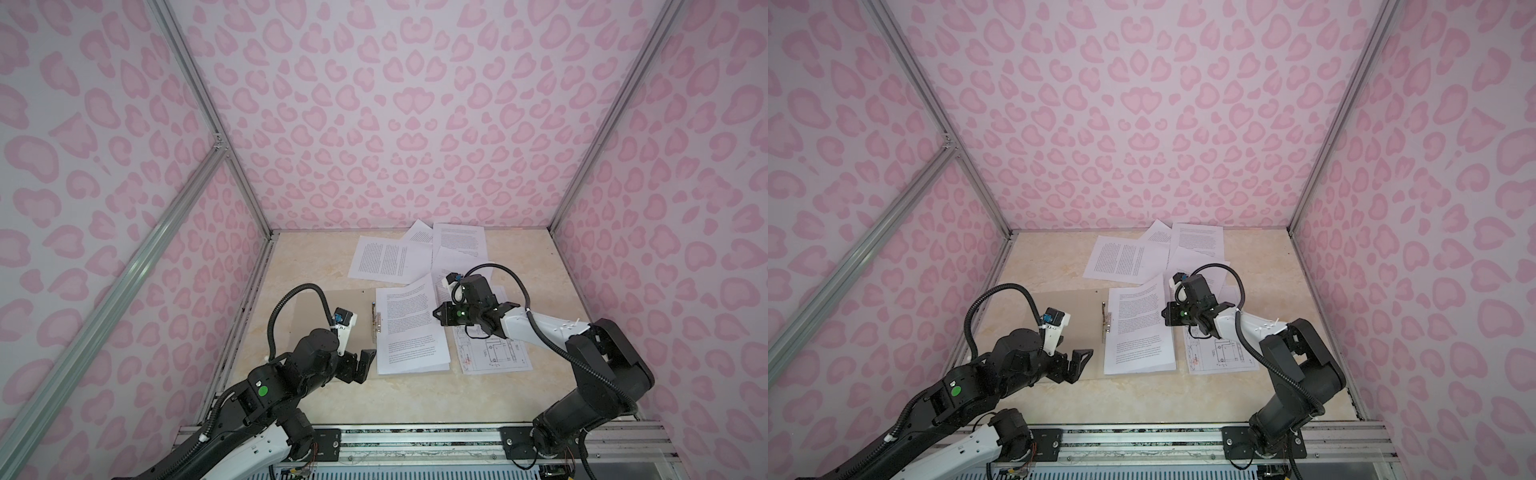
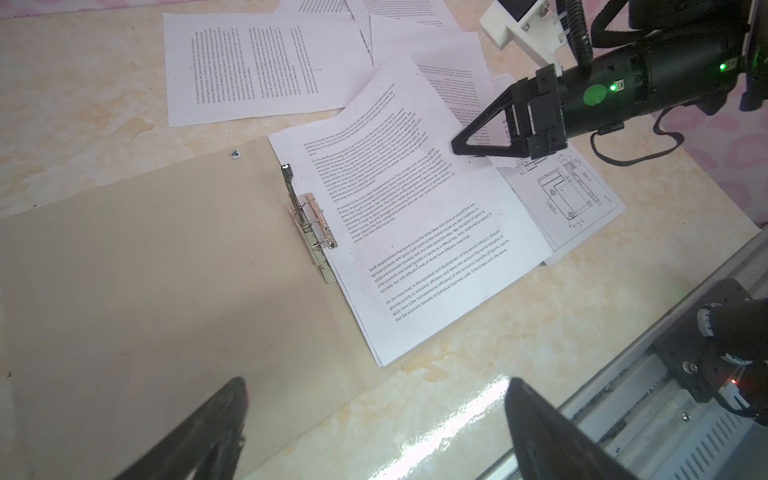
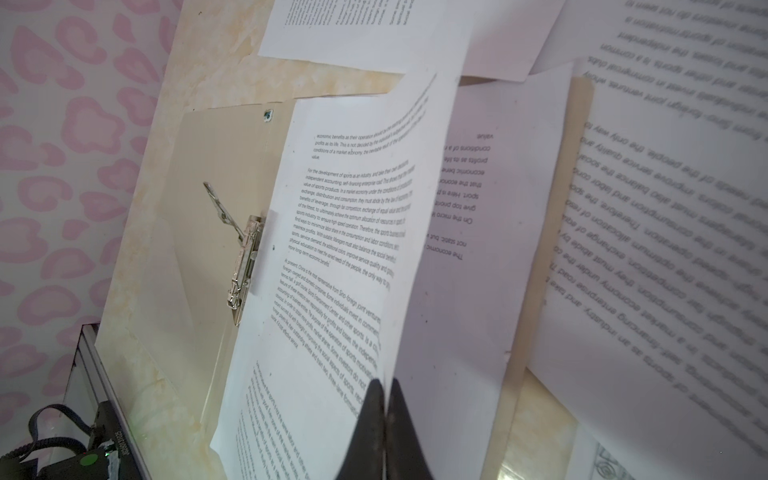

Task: Put the files into the folder
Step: 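Release the sheet and lift the right gripper off the folder, then move the right gripper back toward the drawing sheet while left gripper reaches over folder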

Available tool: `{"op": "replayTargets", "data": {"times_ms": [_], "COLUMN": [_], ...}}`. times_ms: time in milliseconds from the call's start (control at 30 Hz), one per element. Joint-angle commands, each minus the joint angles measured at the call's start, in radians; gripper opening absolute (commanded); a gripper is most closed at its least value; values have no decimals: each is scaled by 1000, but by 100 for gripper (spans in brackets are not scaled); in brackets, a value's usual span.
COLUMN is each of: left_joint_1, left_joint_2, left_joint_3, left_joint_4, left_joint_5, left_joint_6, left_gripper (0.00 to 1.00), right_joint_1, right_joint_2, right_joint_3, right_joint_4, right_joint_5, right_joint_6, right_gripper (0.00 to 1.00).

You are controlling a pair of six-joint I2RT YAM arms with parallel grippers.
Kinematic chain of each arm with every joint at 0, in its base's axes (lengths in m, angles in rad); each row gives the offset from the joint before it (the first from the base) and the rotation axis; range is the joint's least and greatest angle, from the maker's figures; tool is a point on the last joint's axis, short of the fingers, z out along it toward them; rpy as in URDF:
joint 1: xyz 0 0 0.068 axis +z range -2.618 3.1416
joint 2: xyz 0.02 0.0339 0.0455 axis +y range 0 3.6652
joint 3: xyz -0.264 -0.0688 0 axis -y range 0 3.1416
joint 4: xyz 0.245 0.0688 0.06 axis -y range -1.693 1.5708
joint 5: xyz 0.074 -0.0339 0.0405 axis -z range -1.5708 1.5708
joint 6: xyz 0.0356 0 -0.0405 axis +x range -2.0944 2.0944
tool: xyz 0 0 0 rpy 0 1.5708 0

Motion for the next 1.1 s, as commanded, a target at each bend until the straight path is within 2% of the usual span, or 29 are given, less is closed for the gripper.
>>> {"op": "replayTargets", "data": {"times_ms": [0, 633, 867, 1067], "left_joint_1": [2, 4, 5, 5], "left_joint_2": [2, 3, 2, 3], "left_joint_3": [-4, -3, -3, -1], "left_joint_4": [18, 19, 19, 18], "left_joint_5": [-3, -6, -3, 0], "left_joint_6": [9, 10, 10, 11], "left_gripper": [98, 98, 98, 98], "right_joint_1": [1, 8, 15, 27], "right_joint_2": [15, 34, 18, -13], "right_joint_3": [10, 2, -17, -15], "right_joint_4": [4, 30, 40, -28], "right_joint_5": [-12, -20, -14, 69], "right_joint_6": [-20, 3, 31, 55], "right_gripper": [0, 1, 29, 50]}}
